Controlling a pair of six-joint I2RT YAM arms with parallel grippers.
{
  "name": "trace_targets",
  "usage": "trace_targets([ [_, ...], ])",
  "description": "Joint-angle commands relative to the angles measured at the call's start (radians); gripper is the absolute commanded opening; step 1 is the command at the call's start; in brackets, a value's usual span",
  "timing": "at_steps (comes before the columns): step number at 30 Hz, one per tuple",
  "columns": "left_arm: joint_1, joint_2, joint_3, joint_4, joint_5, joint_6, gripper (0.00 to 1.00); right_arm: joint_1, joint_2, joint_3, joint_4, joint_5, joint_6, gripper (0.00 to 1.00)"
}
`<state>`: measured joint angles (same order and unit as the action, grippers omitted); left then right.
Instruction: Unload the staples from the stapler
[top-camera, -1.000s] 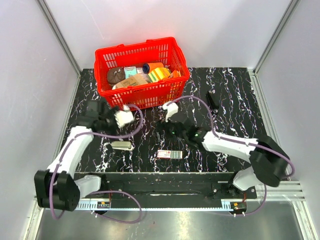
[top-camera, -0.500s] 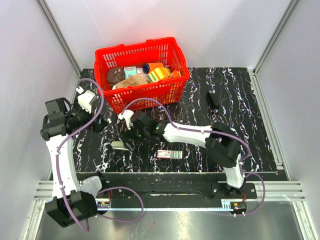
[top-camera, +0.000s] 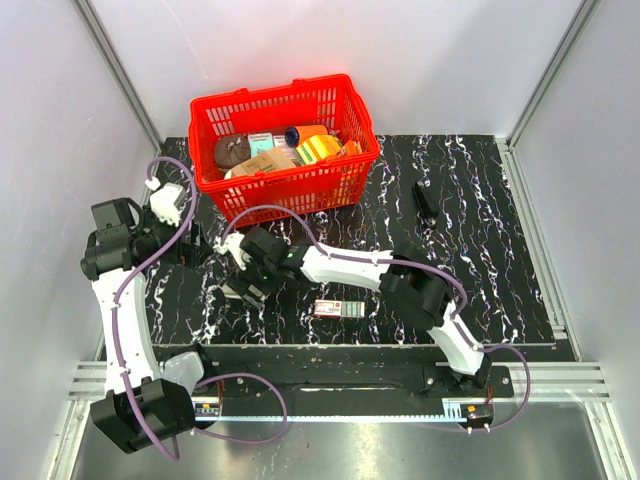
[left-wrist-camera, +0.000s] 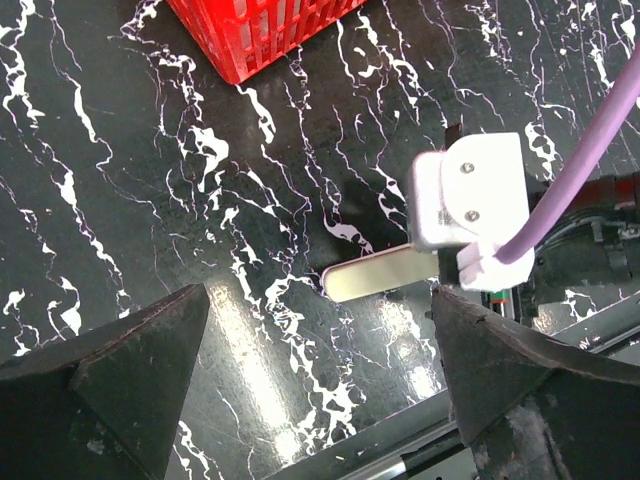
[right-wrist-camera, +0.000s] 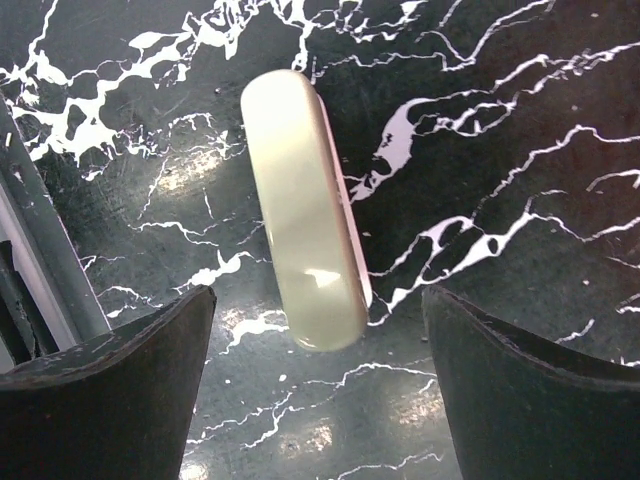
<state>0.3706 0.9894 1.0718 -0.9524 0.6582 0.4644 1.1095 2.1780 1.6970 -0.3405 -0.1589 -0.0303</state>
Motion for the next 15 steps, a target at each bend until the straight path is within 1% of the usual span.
trace_targets([
  [1, 0.005, -0.015, -0.019, -0.005, -0.042, -0.018, 0.99, 0.029, 0.038, 0.082, -0.026, 0.012, -0.056, 0.89],
  [5, 0.007, -0.018, -0.032, -0.003, -0.063, -0.012, 0.99, 0.030, 0.060, 0.107, -0.035, 0.018, -0.069, 0.84],
  [6, 0.007, -0.020, -0.036, -0.003, -0.060, -0.013, 0.97, 0.032, 0.063, 0.110, -0.035, 0.021, -0.071, 0.82],
  [7, 0.008, -0.020, -0.036, -0.002, -0.062, -0.018, 0.92, 0.032, 0.063, 0.112, -0.035, 0.024, -0.074, 0.79],
  [9, 0.010, -0.015, -0.042, 0.001, -0.065, -0.036, 0.87, 0.032, 0.063, 0.115, -0.035, 0.027, -0.076, 0.74],
  [12, 0.010, -0.014, -0.052, 0.004, -0.069, -0.046, 0.83, 0.030, 0.063, 0.116, -0.034, 0.022, -0.074, 0.63],
  [15, 0.011, -0.014, -0.062, 0.010, -0.083, -0.046, 0.82, 0.030, 0.062, 0.122, -0.032, 0.025, -0.069, 0.46],
])
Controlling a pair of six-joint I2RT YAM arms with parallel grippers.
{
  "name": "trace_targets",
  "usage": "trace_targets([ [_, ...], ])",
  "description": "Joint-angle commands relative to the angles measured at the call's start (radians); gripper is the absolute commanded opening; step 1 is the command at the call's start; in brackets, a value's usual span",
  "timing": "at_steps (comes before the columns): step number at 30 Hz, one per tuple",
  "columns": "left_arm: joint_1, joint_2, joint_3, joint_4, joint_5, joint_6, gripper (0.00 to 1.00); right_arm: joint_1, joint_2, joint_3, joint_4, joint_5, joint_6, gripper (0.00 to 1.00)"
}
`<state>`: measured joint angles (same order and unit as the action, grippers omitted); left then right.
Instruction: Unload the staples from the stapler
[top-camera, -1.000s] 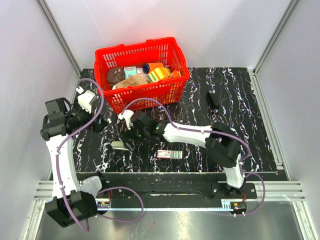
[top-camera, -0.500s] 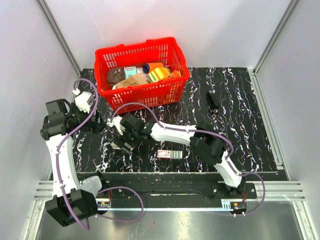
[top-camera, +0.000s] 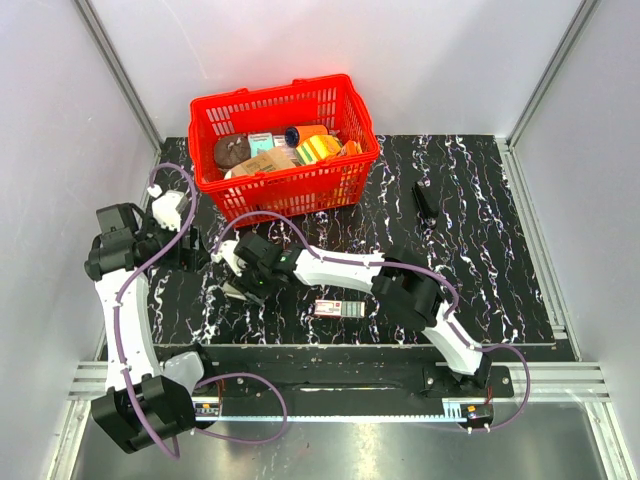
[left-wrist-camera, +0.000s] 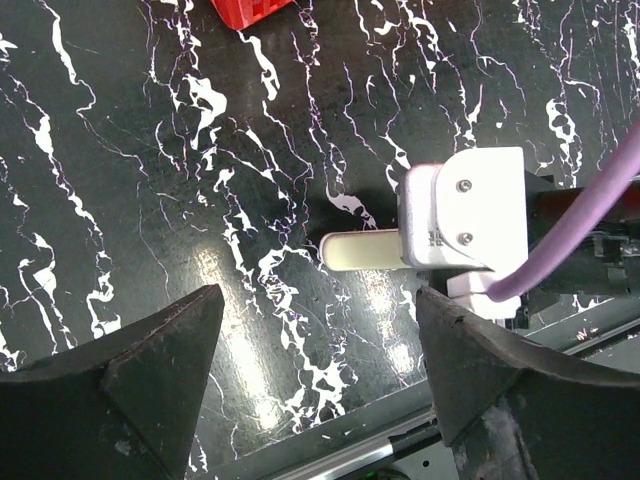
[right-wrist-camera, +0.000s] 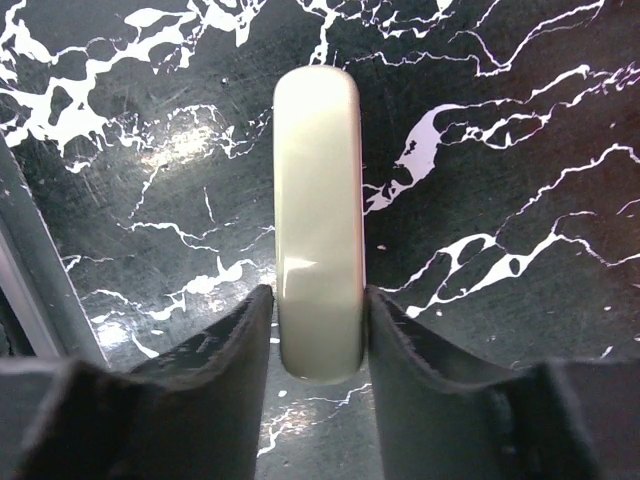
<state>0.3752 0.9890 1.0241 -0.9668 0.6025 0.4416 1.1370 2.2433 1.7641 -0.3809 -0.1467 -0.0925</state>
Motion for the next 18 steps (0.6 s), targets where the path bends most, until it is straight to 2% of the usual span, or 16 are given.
trace_targets([
  [1, 0.007, -0.013, -0.016, 0.027, -0.033, -0.023, 0.82, 0.003, -0.005, 0.057, 0.008, 0.015, -0.004, 0.42],
  [4, 0.008, -0.015, -0.025, 0.033, -0.047, -0.020, 0.81, 0.004, -0.008, 0.060, 0.020, 0.018, 0.008, 0.30],
  [10, 0.010, -0.029, -0.062, 0.056, -0.066, -0.023, 0.82, 0.004, -0.017, 0.075, 0.045, 0.038, 0.054, 0.16],
  [12, 0.010, -0.024, -0.070, 0.060, -0.063, -0.024, 0.86, 0.004, -0.050, 0.054, 0.083, 0.068, 0.086, 0.09],
  [13, 0.010, -0.020, -0.071, 0.062, -0.060, -0.024, 0.91, 0.006, -0.074, 0.032, 0.121, 0.097, 0.120, 0.06],
  [15, 0.010, -0.010, -0.073, 0.076, -0.059, -0.024, 0.99, 0.004, -0.143, -0.032, 0.212, 0.137, 0.169, 0.04],
  [18, 0.011, 0.010, -0.067, 0.071, -0.029, -0.012, 0.99, 0.004, -0.233, -0.126, 0.331, 0.252, 0.273, 0.00],
])
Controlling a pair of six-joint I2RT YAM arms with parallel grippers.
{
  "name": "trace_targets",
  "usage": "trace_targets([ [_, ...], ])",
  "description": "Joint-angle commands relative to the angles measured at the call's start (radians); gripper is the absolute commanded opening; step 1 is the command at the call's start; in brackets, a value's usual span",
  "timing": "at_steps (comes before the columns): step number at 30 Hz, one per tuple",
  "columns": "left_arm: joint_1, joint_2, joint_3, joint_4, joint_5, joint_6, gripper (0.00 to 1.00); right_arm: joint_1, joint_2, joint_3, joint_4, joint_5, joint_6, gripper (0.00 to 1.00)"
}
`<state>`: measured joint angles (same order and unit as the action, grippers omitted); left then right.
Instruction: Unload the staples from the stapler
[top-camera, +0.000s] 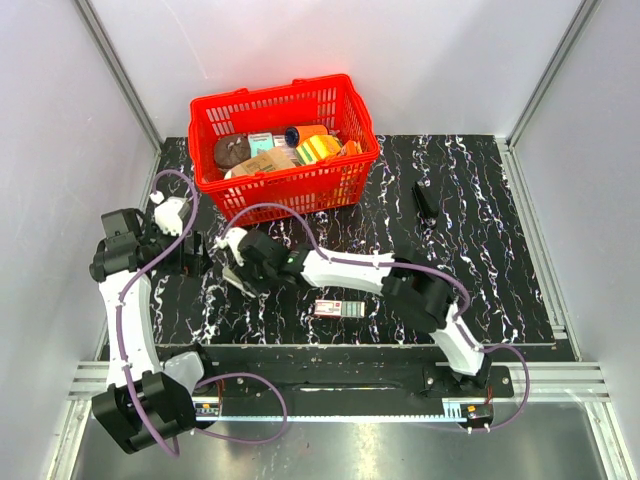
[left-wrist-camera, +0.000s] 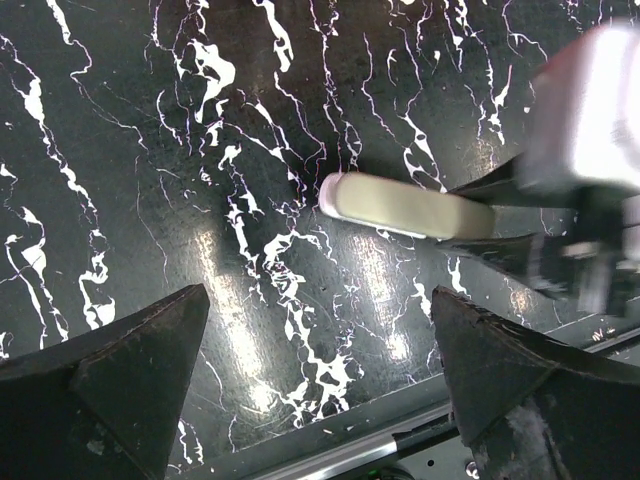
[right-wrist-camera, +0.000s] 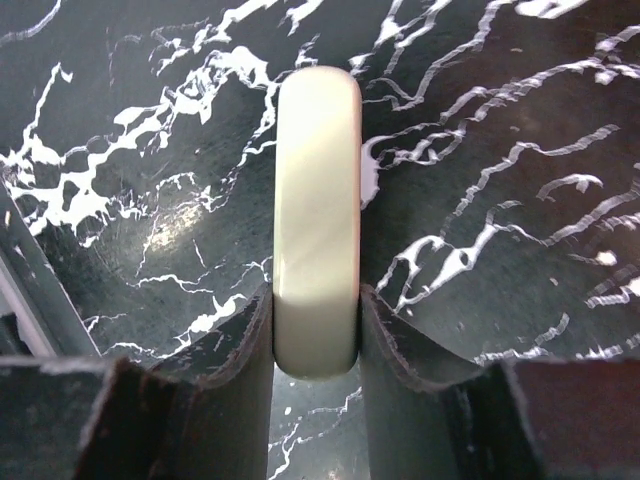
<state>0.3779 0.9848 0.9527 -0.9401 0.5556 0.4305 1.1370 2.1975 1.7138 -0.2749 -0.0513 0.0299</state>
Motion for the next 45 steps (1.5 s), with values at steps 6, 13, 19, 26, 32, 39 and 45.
trace_targets([
  [6, 0.009, 0.014, -0.009, 0.043, 0.064, 0.033, 0.99, 0.004, -0.301, -0.235, 0.393, 0.272, 0.346, 0.00],
  [13, 0.009, 0.017, -0.075, 0.050, 0.049, 0.151, 0.91, 0.003, -0.337, -0.295, 0.462, 0.289, 0.444, 0.00],
  [19, 0.009, 0.064, -0.121, 0.030, 0.047, 0.303, 0.86, 0.000, -0.366, -0.306, 0.474, 0.303, 0.482, 0.00],
  [26, 0.009, 0.121, -0.114, 0.007, 0.159, 0.366, 0.98, -0.019, -0.409, -0.368, 0.543, 0.248, 0.593, 0.00],
  [32, 0.010, 0.153, -0.101, 0.044, 0.237, 0.378, 0.99, -0.036, -0.450, -0.442, 0.615, 0.176, 0.720, 0.00],
  [39, 0.009, 0.212, -0.045, -0.035, 0.345, 0.481, 0.99, -0.042, -0.455, -0.479, 0.660, 0.110, 0.806, 0.00],
  [45, 0.009, 0.253, -0.031, -0.083, 0.382, 0.568, 0.99, -0.042, -0.449, -0.500, 0.697, 0.065, 0.855, 0.00],
])
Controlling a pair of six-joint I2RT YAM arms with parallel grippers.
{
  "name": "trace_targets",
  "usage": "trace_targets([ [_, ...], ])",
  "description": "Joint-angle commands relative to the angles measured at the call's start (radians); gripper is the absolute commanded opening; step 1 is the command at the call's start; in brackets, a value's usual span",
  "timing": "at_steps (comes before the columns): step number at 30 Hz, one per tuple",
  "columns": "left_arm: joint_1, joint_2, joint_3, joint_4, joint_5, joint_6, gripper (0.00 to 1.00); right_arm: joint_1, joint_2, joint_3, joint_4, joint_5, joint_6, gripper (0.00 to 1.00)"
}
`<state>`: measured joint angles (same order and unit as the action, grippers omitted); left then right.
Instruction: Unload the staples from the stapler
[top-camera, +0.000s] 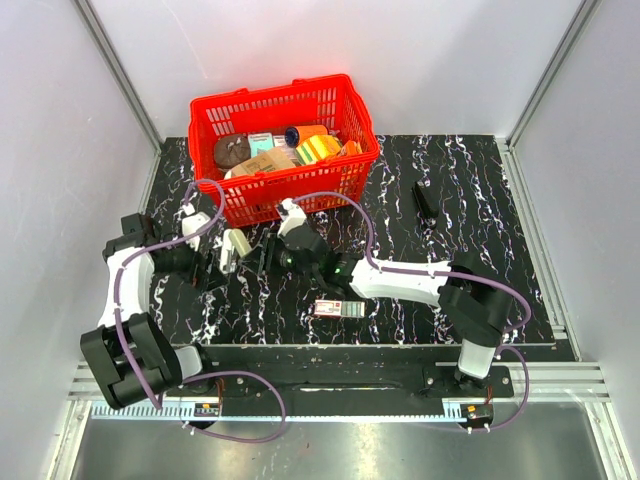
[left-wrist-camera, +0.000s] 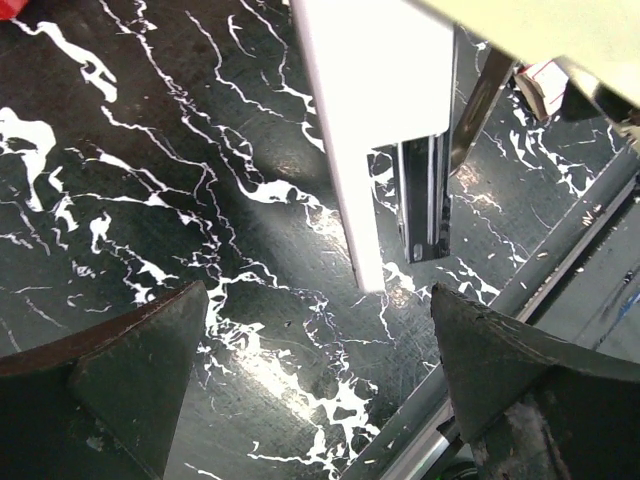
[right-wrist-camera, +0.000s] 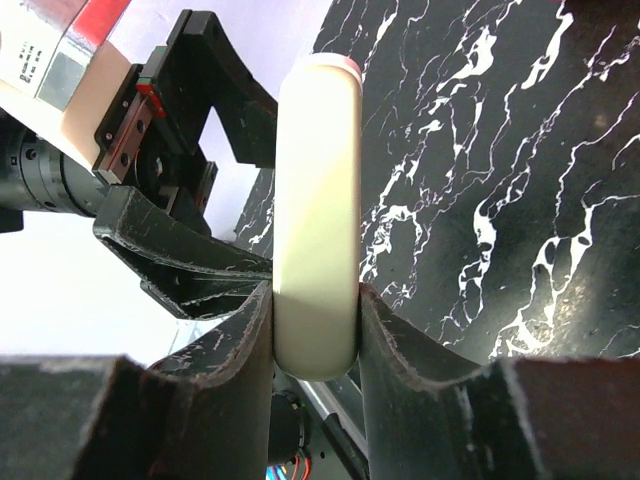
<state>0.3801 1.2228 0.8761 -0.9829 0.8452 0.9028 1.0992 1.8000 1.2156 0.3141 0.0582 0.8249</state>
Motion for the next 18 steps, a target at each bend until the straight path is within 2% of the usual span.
trace_targets([
  [1, 0.005, 0.020, 0.047, -0.052, 0.094, 0.111, 0.98, -0.004, -0.048, -0.005, 0.115, -0.050, 0.063, 0.00],
  [3, 0.005, 0.029, 0.047, -0.066, 0.089, 0.137, 0.93, -0.004, -0.050, -0.007, 0.123, -0.055, 0.069, 0.00],
  [10, 0.005, 0.058, 0.070, -0.089, 0.063, 0.163, 0.61, -0.004, -0.044, -0.002, 0.138, -0.106, 0.083, 0.00],
  [18, 0.005, 0.032, 0.078, -0.089, 0.084, 0.173, 0.47, -0.004, -0.025, -0.024, 0.163, -0.164, 0.121, 0.00],
])
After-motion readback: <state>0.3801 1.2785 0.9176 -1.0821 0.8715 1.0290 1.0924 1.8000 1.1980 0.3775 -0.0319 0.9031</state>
